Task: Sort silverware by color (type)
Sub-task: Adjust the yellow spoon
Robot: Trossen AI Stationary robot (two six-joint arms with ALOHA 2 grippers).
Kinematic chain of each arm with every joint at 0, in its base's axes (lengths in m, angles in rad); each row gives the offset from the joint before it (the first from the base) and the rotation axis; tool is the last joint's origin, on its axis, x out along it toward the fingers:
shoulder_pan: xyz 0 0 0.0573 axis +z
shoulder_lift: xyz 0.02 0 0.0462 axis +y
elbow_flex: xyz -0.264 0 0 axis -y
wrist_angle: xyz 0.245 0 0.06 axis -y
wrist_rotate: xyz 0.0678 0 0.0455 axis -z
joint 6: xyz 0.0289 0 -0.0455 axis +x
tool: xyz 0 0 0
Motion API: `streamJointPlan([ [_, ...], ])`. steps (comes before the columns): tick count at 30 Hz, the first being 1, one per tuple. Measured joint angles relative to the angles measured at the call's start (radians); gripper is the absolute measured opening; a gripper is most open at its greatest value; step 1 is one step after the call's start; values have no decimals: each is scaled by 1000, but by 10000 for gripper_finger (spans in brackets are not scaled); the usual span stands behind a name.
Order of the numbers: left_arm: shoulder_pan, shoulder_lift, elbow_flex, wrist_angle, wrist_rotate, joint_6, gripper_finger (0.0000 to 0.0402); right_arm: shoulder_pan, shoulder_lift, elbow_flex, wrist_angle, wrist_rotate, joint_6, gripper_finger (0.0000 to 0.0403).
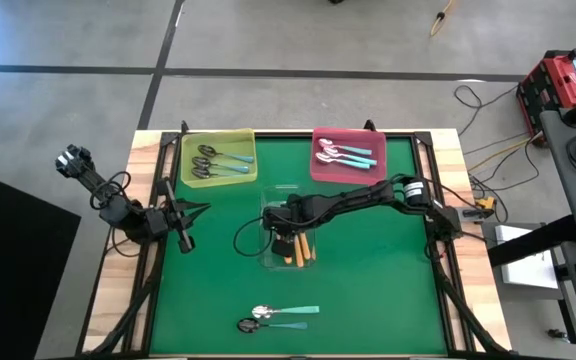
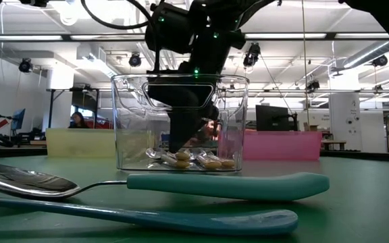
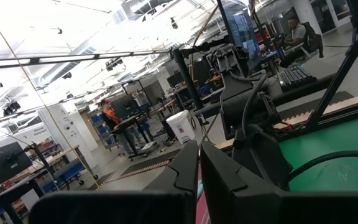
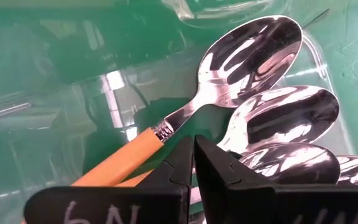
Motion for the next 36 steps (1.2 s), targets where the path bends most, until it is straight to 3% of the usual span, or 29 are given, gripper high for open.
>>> streamJointPlan([
  [36, 0, 0, -1, 0, 0, 0, 0, 0, 2, -13, 41, -74, 43, 9],
])
